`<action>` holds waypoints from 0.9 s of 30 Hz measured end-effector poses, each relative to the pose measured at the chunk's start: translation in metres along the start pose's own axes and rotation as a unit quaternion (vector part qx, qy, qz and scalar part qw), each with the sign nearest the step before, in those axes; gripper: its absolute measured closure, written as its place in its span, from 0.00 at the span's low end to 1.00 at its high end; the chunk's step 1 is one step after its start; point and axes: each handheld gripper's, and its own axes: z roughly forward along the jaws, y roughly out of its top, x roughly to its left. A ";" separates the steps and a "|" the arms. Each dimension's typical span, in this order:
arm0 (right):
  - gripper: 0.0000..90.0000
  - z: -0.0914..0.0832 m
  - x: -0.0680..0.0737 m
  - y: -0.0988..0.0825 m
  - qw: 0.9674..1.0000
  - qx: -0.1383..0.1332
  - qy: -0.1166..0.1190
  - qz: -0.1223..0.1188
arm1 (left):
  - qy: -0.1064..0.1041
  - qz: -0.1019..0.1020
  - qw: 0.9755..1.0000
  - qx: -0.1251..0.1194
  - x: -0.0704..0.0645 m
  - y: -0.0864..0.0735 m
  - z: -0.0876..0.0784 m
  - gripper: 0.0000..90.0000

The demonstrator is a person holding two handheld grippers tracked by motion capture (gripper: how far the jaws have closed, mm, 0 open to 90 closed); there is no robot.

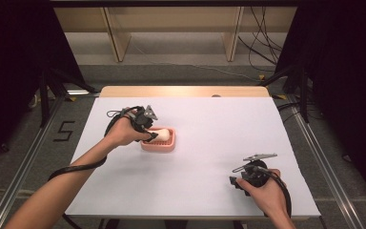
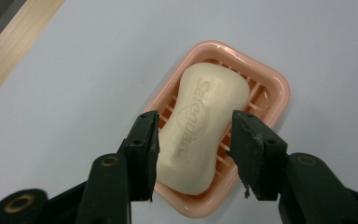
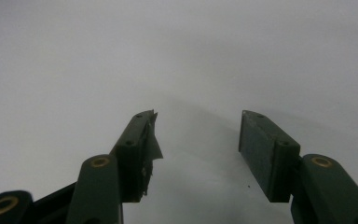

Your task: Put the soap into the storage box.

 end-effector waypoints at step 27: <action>0.51 0.001 0.002 -0.001 1.000 -0.011 -0.016 -0.002 | -0.022 -0.091 0.995 -0.025 -0.058 -0.135 -0.044 0.56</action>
